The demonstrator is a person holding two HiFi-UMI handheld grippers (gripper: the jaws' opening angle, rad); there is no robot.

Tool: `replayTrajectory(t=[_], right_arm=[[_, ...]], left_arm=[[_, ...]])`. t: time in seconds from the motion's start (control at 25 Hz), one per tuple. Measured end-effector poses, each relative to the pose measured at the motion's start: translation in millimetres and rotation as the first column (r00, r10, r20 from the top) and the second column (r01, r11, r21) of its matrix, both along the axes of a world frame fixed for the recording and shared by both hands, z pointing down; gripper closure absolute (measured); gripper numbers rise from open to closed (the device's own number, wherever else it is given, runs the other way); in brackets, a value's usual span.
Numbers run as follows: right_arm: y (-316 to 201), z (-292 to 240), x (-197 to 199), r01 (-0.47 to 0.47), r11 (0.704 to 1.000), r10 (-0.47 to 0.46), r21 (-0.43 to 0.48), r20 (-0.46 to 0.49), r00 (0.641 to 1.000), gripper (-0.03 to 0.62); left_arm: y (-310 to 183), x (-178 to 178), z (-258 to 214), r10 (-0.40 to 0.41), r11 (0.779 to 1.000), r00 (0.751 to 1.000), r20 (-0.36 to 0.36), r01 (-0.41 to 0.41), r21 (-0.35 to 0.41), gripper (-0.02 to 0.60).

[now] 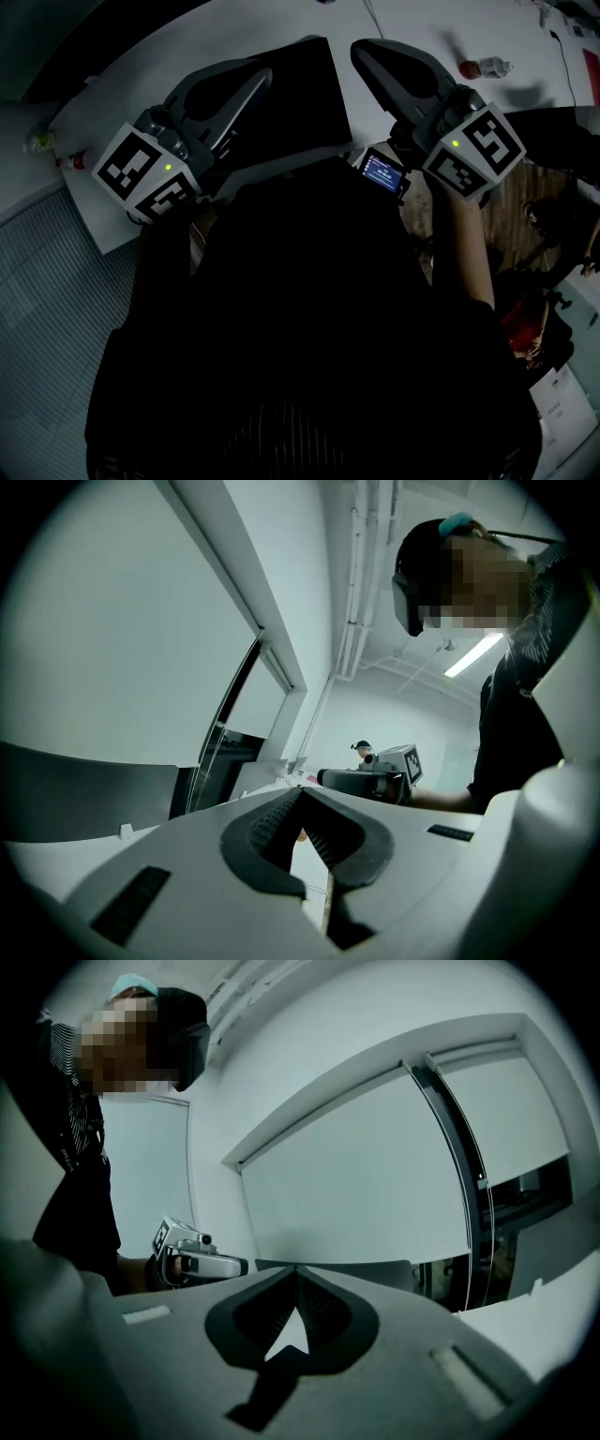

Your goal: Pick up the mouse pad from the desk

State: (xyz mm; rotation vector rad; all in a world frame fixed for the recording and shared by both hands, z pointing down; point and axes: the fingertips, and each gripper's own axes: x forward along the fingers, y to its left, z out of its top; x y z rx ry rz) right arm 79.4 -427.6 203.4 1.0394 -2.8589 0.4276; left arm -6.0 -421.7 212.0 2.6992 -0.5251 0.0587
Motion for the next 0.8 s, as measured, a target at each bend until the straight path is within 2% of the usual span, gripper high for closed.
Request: replayTrajectory(t=[0.12, 0.24, 0.4, 0.6, 0.8], right_arm=[[-27, 12, 39, 0.014, 0.999, -0.013, -0.046, 0.038, 0.999, 0.589], [-35, 26, 63, 0.034, 0.996, -0.027, -0.084, 0.075, 0.997, 0.589], [-49, 55, 68, 0.077, 0.988, -0.061, -0.135, 0.119, 0.991, 0.589], [-58, 75, 68, 0.125, 0.978, -0.102, -0.167, 0.143, 0.985, 0.589], [-66, 79, 65, 0.131, 0.976, -0.107, -0.172, 0.144, 0.984, 0.588]], left_arm=[[-22, 30, 9, -0.026, 0.999, 0.999, 0.02, 0.026, -0.043, 0.574], [-24, 51, 23, -0.032, 0.995, 0.998, 0.051, 0.037, -0.093, 0.574], [-33, 55, 45, -0.065, 0.985, 0.995, 0.075, 0.075, -0.153, 0.574], [-34, 53, 52, -0.12, 0.977, 0.99, 0.08, 0.132, -0.167, 0.574], [-40, 43, 55, -0.157, 0.966, 0.986, 0.064, 0.167, -0.196, 0.574]])
